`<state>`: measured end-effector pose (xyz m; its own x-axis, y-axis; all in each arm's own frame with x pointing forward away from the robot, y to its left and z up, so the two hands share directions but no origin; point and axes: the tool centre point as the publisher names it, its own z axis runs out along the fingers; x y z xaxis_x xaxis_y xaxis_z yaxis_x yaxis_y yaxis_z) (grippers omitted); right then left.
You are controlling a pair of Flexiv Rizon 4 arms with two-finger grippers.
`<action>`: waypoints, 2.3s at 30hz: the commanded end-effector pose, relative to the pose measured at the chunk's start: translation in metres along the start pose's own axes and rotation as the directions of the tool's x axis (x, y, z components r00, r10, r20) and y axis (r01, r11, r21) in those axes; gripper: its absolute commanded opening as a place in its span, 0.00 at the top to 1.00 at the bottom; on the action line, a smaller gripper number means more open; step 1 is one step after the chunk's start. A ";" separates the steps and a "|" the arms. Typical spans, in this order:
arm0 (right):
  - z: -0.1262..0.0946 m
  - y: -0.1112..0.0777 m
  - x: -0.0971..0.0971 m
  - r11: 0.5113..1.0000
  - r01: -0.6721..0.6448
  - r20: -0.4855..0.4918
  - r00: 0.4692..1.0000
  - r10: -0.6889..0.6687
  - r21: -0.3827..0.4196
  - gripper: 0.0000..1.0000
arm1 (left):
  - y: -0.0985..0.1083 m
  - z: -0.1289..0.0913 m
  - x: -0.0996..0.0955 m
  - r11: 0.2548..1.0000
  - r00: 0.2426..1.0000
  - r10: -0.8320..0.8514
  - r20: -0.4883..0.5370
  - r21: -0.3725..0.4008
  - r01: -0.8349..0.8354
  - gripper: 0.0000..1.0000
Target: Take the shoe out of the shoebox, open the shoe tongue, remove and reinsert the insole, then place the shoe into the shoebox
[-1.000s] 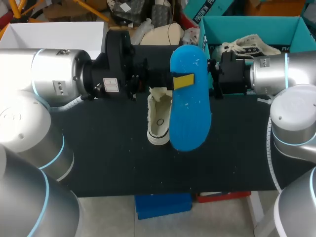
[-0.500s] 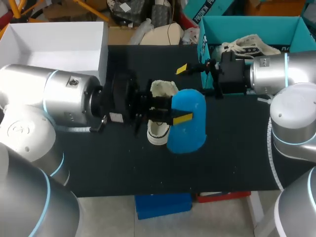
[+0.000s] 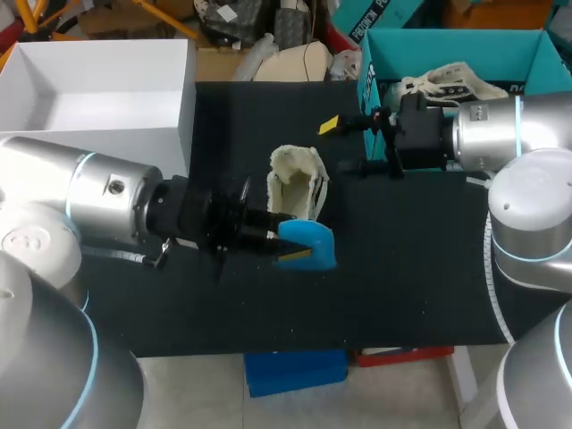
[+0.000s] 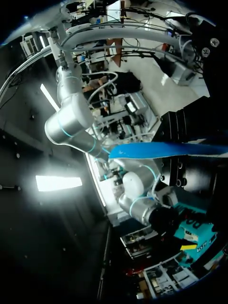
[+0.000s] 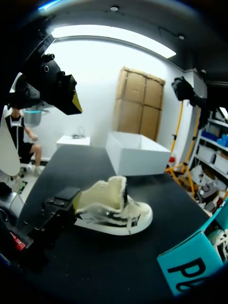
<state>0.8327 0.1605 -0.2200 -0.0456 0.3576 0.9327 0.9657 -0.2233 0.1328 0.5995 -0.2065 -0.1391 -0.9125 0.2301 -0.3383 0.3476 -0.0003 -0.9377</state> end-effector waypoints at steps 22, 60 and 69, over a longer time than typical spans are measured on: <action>0.001 -0.001 -0.001 1.000 0.000 -0.002 1.000 0.000 -0.003 0.00 | 0.036 -0.018 0.030 0.868 0.860 0.497 0.112 -0.056 -0.494 1.00; 0.001 -0.001 -0.001 1.000 0.000 -0.002 1.000 0.000 -0.003 0.00 | 0.146 -0.031 -0.050 0.007 0.026 0.996 -0.080 -0.225 -0.974 1.00; 0.001 -0.001 -0.001 1.000 0.000 -0.002 1.000 0.000 -0.003 0.00 | 0.146 -0.031 -0.050 0.007 0.026 0.996 -0.080 -0.225 -0.974 1.00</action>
<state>0.8326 0.1599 -0.2200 -0.0459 0.3574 0.9328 0.9659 -0.2224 0.1328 0.7035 -0.1862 -0.2566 0.3382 0.0787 -0.9378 0.9409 -0.0078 0.3387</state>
